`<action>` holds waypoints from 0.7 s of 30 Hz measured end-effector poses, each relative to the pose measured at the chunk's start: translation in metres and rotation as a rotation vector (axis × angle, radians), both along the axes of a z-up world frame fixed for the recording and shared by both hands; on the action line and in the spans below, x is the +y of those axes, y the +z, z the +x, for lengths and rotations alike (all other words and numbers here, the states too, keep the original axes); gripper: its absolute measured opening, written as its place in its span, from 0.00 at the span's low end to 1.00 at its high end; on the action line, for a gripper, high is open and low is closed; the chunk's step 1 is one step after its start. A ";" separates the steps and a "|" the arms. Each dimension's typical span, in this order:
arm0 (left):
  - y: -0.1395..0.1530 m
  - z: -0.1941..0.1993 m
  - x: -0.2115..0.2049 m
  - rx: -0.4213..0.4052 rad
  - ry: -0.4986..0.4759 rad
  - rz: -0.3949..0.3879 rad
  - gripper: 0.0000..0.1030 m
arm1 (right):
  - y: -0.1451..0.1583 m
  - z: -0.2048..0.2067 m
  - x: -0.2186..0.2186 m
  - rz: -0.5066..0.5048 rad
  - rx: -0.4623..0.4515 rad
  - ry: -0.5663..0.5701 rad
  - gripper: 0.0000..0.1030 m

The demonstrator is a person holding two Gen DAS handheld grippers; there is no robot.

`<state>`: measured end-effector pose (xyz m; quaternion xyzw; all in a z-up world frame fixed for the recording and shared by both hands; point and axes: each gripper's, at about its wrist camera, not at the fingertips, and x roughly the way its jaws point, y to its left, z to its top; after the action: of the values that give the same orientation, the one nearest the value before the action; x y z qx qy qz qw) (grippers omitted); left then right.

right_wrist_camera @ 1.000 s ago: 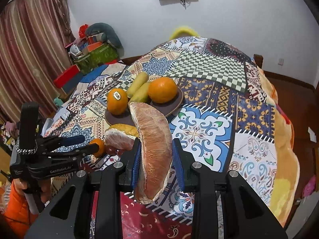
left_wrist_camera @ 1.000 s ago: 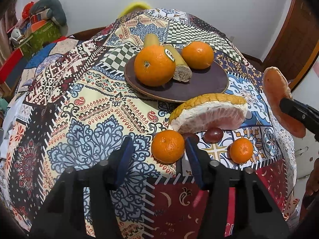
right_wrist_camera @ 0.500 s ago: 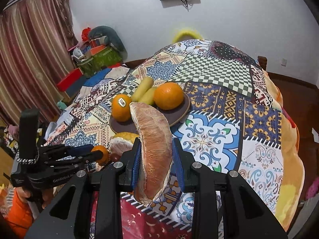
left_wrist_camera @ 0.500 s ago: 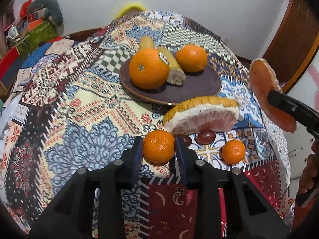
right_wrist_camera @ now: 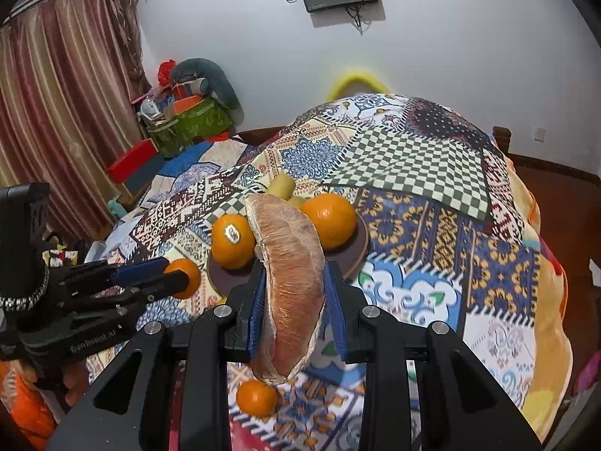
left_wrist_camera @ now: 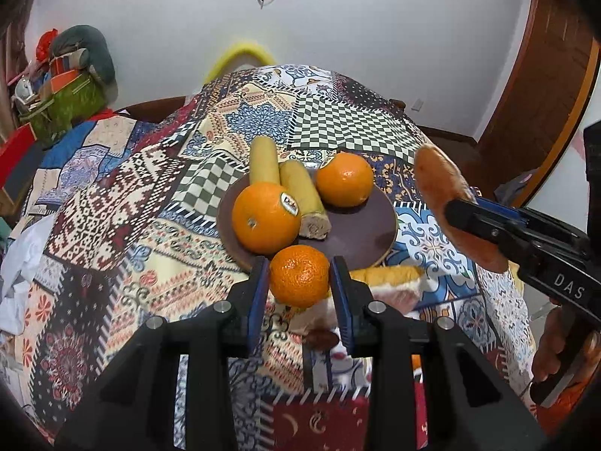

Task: Organize fruits
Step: 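Place the tangerine on the plate with the left tool while the right tool lowers the pomelo segment there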

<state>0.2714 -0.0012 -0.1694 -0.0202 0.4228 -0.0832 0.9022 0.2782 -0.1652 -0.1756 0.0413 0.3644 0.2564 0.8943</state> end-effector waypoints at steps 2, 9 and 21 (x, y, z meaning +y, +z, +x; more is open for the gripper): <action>-0.005 0.007 -0.003 0.014 -0.008 -0.002 0.32 | -0.003 0.007 0.006 -0.014 0.004 0.015 0.27; -0.021 0.028 -0.012 0.046 -0.014 0.008 0.32 | -0.019 0.028 0.020 -0.052 0.033 0.051 0.27; -0.033 0.039 -0.018 0.059 -0.035 0.035 0.32 | -0.039 0.047 0.036 -0.107 0.069 0.120 0.27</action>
<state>0.3106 -0.0193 -0.2021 0.0007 0.4508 -0.0909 0.8880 0.3253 -0.1291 -0.2141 -0.0196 0.4102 0.2879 0.8651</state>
